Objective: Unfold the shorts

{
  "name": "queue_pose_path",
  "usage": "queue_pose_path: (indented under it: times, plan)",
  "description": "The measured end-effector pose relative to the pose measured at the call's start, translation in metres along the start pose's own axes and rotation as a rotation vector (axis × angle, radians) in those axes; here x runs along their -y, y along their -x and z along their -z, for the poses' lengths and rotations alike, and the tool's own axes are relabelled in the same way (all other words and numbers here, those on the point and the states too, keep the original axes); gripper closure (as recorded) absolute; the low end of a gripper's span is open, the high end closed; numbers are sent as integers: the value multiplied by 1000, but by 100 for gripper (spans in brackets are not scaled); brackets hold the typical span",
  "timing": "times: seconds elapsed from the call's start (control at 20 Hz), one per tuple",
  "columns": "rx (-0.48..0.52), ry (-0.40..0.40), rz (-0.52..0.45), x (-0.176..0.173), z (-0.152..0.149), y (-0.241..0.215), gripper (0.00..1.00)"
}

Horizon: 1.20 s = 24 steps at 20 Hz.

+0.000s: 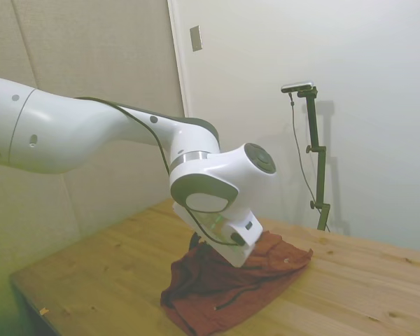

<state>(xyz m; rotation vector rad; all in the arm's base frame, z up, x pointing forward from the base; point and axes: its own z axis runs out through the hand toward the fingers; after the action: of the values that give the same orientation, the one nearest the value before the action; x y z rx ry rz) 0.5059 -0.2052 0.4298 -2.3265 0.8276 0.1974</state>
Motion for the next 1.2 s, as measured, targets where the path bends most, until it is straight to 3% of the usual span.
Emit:
queue_pose_path:
  times: [0.15,0.35,0.55,0.75,0.8,1.2]
  plan:
    - [33,50,75,49,-37,13,100]
    - [76,121,172,88,-79,44,100]
    - [125,227,287,103,-113,93,100]
    - [166,310,418,96,-143,148,100]
    - [174,324,438,91,-148,160,0]
    - [198,350,480,61,-156,195,0]
